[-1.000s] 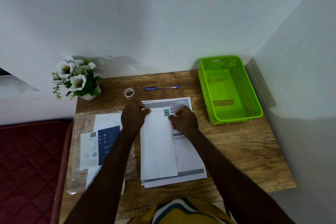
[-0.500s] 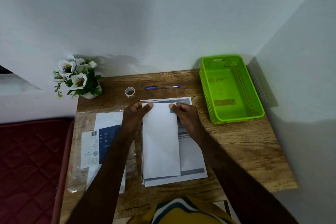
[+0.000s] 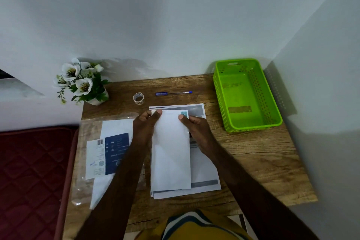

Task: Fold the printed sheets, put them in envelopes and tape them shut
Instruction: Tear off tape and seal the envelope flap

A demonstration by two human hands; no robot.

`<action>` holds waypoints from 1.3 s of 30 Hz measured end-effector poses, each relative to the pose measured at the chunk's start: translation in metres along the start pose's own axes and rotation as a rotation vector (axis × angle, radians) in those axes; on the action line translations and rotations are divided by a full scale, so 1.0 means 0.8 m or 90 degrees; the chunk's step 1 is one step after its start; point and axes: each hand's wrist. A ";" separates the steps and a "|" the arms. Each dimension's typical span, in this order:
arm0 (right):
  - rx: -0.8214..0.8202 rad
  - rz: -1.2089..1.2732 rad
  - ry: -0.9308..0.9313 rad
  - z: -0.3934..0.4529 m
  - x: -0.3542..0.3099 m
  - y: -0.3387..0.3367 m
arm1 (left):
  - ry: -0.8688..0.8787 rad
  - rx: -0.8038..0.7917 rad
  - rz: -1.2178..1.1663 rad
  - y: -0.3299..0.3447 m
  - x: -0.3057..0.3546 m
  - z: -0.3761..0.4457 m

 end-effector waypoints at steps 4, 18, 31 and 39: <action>-0.054 0.019 0.039 -0.015 0.001 -0.006 | -0.027 0.031 -0.056 0.001 0.000 0.000; -0.160 0.118 0.153 -0.090 0.063 -0.042 | -0.048 -0.003 -0.144 -0.008 0.006 -0.004; -0.096 0.137 0.171 -0.109 0.069 -0.037 | -0.069 -0.015 -0.167 -0.001 0.001 -0.007; -0.077 0.136 0.184 -0.111 0.069 -0.037 | -0.068 -0.036 -0.155 -0.003 0.000 -0.012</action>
Point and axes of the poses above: each hand's wrist, its own z-axis towards the middle knuckle, its own y-axis out of the palm, x = y × z, and after that the axes turned 3 degrees about y, right-handed
